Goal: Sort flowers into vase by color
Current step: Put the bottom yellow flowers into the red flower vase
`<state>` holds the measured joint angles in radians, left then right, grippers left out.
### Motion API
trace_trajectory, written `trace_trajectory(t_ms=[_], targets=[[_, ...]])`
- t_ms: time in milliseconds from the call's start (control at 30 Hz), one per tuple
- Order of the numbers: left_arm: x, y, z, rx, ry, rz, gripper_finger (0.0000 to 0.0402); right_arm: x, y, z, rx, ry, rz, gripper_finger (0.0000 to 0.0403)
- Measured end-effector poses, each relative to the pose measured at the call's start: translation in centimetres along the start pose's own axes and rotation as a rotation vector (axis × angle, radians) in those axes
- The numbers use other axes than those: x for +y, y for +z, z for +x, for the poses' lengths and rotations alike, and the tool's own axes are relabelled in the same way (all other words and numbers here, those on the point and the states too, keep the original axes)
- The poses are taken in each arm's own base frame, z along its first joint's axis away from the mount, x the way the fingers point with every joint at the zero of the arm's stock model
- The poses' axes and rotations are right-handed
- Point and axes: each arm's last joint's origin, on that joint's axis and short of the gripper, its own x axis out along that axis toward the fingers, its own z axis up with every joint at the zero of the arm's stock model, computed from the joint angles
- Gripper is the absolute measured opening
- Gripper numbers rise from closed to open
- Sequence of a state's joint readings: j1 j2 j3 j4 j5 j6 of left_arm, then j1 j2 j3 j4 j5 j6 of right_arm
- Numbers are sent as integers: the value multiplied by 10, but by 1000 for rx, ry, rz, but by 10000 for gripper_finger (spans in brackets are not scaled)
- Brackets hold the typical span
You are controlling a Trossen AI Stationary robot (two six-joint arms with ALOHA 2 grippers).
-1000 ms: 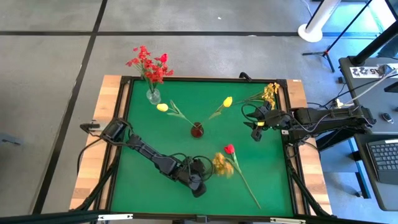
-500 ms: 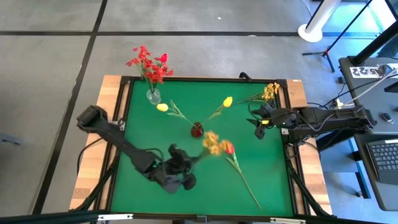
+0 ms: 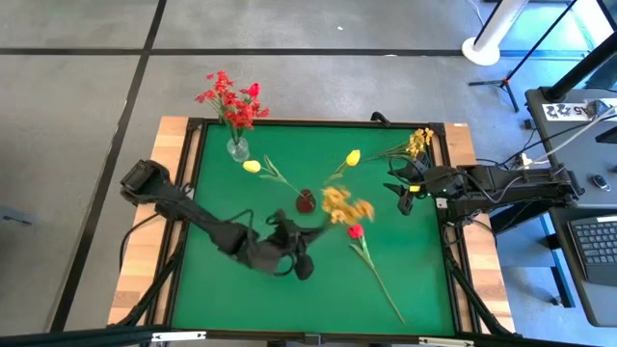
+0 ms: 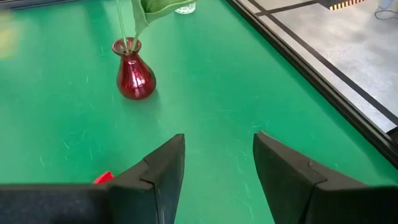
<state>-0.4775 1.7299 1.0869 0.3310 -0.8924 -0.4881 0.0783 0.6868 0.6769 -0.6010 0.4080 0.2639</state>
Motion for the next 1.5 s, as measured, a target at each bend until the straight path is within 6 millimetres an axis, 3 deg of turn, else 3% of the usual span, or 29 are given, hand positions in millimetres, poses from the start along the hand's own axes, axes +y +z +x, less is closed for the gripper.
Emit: trace_trajectory(t_ms=[100,267,400,567,700,1167,1500], targets=[[6,3,9,-133,-133,5,2,0,0,0,-1,0,-1,189],[26,12,-5,-416,-91,61,2,0,0,0,1,8,-1,189],[48,6,2,-557,-133,60,2,0,0,0,-2,9,-3,189],[70,-5,34,-554,-110,78,2,1,2,1,-13,12,0,189],[85,-1,50,-573,-77,113,2,1,2,1,-9,12,-2,189],[113,9,69,-574,63,203,3,1,1,1,-9,11,-6,189],[119,-1,78,-452,141,226,3,1,1,1,-6,18,-6,189]])
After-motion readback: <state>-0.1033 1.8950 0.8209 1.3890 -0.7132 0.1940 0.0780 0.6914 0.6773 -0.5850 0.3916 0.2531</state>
